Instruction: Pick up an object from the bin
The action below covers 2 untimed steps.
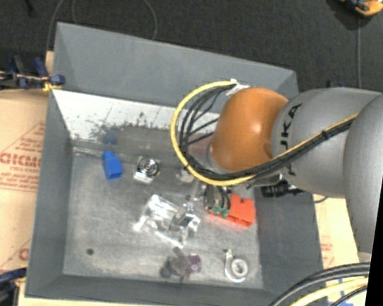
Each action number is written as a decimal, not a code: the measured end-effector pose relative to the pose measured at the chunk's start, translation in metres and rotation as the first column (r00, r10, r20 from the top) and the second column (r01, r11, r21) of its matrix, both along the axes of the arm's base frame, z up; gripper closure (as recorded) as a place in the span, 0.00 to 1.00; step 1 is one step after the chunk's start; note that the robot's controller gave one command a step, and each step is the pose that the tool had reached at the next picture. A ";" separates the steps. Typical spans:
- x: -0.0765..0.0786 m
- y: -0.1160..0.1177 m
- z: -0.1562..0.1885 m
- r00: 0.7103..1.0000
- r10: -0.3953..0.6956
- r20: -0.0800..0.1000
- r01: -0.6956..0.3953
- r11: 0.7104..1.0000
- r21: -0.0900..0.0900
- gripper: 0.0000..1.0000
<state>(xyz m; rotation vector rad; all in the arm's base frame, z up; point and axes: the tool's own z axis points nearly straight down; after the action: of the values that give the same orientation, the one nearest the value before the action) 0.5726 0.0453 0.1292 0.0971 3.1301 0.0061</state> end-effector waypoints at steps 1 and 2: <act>0.005 0.002 -0.003 0.991 0.133 0.001 -0.133 0.991 0.000 0.00; 0.005 0.001 -0.004 0.979 0.206 0.001 -0.206 0.979 -0.002 0.00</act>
Offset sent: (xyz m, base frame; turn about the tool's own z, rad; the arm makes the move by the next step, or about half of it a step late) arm 0.0234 0.0068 -0.0519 -0.4372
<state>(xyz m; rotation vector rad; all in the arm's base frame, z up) 0.5773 0.0463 0.1254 -0.2267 3.1224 0.0055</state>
